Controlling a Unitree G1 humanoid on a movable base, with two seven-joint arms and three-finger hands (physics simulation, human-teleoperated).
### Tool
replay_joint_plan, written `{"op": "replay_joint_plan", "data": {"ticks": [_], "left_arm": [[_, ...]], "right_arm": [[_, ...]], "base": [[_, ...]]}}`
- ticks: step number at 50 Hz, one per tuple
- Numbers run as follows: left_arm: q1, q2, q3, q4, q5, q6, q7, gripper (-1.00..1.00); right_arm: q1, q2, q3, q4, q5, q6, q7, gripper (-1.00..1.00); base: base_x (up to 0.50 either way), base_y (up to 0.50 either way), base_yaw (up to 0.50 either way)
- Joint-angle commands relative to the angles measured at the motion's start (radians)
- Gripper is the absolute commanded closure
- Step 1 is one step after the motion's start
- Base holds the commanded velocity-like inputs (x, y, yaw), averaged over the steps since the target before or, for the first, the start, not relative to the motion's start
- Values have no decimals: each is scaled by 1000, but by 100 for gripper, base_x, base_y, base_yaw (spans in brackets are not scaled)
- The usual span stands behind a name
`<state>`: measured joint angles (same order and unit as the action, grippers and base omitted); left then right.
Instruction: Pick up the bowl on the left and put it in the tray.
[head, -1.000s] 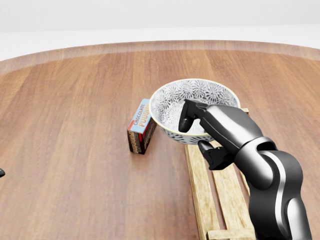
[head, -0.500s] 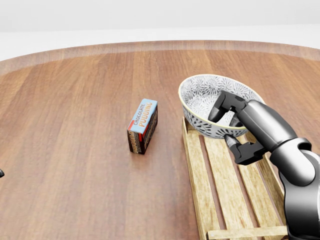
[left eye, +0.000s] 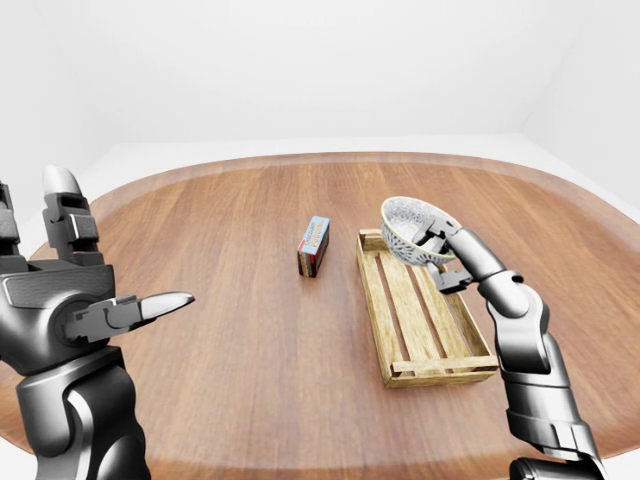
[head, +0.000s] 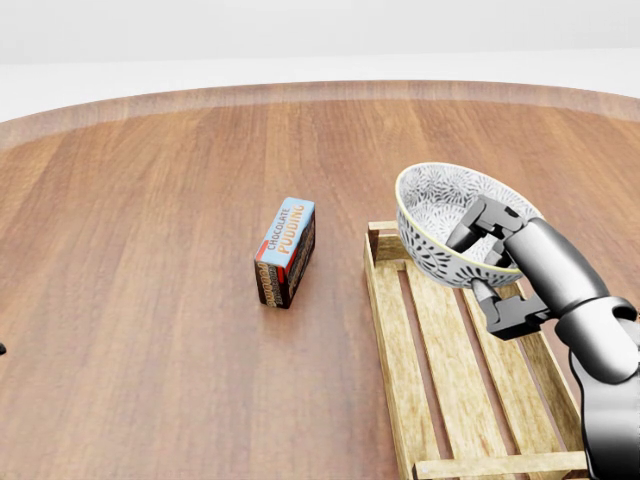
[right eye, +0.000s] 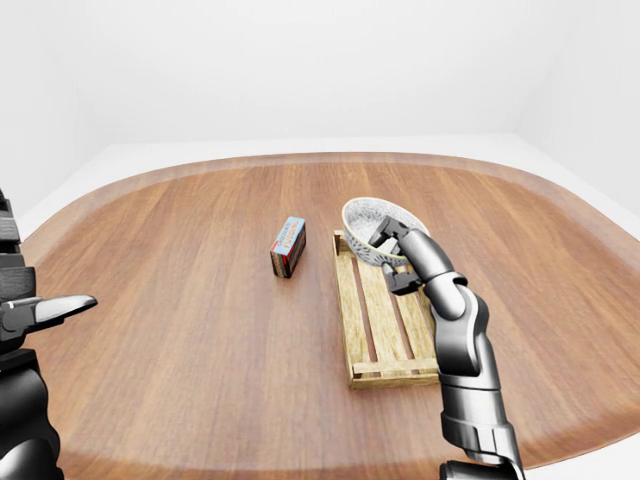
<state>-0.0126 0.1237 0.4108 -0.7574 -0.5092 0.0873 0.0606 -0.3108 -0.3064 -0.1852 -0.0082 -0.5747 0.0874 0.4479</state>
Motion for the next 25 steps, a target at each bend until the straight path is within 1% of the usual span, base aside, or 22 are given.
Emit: {"op": "replay_joint_plan", "data": {"ticks": [1,3,7,14,19,25], "left_arm": [[9,-6,-5,10,9,0,-11,-100],[1,-1,2,-2,-1,0,-1,-100],[7,-6,-8,8,10,0,-8,-100],[4,-4,-4,5,6,0,-6,-100],[-3,1,2,-7,-4,0,4,-100],[-3,2,4,-8,-6,0,5,-100]], "right_arm": [[-5,-2,16,72,-52,0,-46,100],[-6,0,20,85,-63,0,-48,100],[-17,1,27,126,-86,0,-63,100],[-22,-1,41,170,-149,0,-90,100],[-29,6,38,184,-157,0,-96,100],[-35,11,61,236,-198,0,-126,100]], "base": [[0,0,0],[0,0,0],[0,0,0],[0,0,0],[0,0,0],[0,0,0]]}}
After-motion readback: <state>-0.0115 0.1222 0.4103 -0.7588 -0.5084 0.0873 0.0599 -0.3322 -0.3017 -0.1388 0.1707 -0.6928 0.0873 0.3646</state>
